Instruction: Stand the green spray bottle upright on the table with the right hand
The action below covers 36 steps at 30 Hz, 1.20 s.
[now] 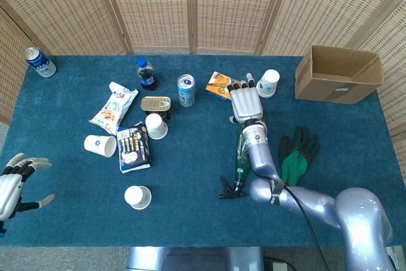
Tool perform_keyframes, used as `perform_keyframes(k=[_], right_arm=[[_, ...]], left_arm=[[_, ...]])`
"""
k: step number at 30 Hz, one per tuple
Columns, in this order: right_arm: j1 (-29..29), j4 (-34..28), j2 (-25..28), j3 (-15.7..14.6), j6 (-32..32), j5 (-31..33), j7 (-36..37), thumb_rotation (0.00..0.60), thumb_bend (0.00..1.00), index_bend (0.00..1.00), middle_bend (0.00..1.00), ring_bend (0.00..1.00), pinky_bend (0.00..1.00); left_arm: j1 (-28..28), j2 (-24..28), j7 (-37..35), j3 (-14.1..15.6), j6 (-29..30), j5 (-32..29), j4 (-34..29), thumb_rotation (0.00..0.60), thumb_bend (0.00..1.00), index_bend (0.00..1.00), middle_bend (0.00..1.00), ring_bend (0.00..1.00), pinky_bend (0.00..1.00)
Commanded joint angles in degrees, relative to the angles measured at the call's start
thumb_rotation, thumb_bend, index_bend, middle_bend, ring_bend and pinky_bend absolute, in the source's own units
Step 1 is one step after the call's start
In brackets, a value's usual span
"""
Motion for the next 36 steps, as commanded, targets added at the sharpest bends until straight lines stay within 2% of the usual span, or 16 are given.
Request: perform_keyframes(k=[1,7,16,28,36], right_arm=[[1.3,5.8,-2.9,-0.8,-2.6,-1.3,-1.2,0.600,0.08,0.23,0.31,0.21,0.11],[1.7,11.2,-4.5,-2.1,-4.0,-1.9,-5.0,0.600,0.03,0.23,0.31,0.20,0.10],[0.2,10.0,-2.5,-3.8,-1.8,-3.6,-11.5,0.600,0.00,0.22,0.31,0.19,0.10],[-4.2,0.6,3.7,-4.5,2.8,-2.4,-17.1,0.600,0.00,0.22,0.31,0.19,0.10],[-8.1,-7.2,8.5,-7.1,5.8,-1.8,-20.8,0.600,0.00,0.20,0.31,0.18,0.10]], left_arm=[[0.2,0.1,0.1,0.1,0.1,-0.2,-0.1,0.597,0.18,0.30,0.28,0.22,0.05],[0.5,0.2,0.1,0.1,0.3,-0.3,0.0,0.597,0.18,0.30,0.28,0.22,0.05],[-0.2,-0.4,-0.3,-0.2,-0.1,0.8,0.5,0.598,0.18,0.30,0.28,0.22,0.04],[-1.1,-1.2,-1.3,-0.4,-0.4,2.1,1.4,0.596,0.18,0.30,0.28,0.22,0.04],[-1.9,-2.0,-2.5,-0.5,-0.7,3.0,2.6,0.598,0.18,0.30,0.28,0.22,0.04]])
